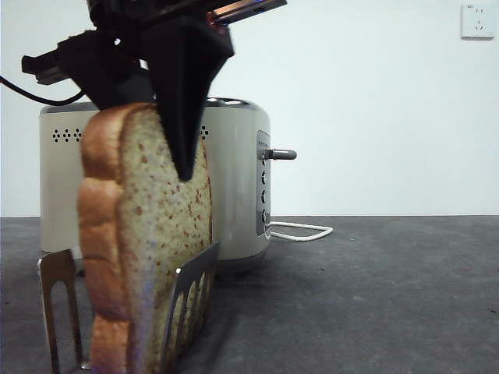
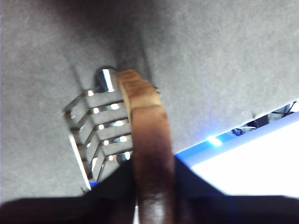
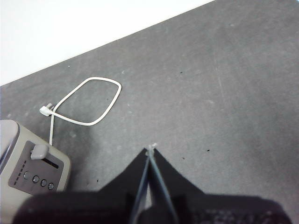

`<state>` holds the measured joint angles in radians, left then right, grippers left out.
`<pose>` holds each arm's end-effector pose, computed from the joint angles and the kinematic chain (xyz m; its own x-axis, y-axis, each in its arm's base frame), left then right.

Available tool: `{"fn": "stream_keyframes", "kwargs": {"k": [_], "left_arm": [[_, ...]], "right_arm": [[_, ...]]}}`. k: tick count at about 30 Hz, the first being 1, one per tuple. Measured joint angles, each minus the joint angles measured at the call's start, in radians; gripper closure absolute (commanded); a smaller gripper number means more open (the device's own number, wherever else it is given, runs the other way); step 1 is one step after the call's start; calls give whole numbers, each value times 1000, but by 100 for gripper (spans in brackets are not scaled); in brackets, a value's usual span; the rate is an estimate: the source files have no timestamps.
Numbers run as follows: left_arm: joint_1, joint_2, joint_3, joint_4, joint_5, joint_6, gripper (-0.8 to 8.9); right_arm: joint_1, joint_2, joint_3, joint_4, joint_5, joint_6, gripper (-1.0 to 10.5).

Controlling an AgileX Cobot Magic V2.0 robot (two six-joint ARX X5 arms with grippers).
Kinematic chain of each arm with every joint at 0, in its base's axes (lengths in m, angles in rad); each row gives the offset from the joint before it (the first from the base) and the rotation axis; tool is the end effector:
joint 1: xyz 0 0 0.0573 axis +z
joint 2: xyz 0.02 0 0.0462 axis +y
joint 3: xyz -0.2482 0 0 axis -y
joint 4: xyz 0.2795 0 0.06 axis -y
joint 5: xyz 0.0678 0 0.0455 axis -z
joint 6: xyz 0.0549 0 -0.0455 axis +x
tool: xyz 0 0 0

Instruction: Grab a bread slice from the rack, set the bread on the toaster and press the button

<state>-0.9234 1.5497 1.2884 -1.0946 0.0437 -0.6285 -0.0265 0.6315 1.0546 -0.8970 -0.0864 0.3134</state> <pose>0.1950 -0.2618 0.2176 0.0936 -0.1963 -0.9761 0.3027 0.9396 -0.1599 0.1590 0.0005 0.3636 0.8885 0.0628 -0.4547 0.0927 0.9456 0.3118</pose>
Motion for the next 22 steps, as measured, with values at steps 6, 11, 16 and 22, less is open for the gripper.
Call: {"fn": "stream_keyframes", "kwargs": {"k": [6,11,16,22], "left_arm": [[5,-1,0,-4,-11,8,826],[12,-11,2,-16,-12,12,826],[13,-18,77,-68,-15,29,826],[13,-23,239,-193,-71,73,826]], "right_arm": [[0,0,0,-4,0,0,946],[0,0,0,-31,0,0,946],[0,0,0,-31,0,0,946],[0,0,0,-31,0,0,946]]}}
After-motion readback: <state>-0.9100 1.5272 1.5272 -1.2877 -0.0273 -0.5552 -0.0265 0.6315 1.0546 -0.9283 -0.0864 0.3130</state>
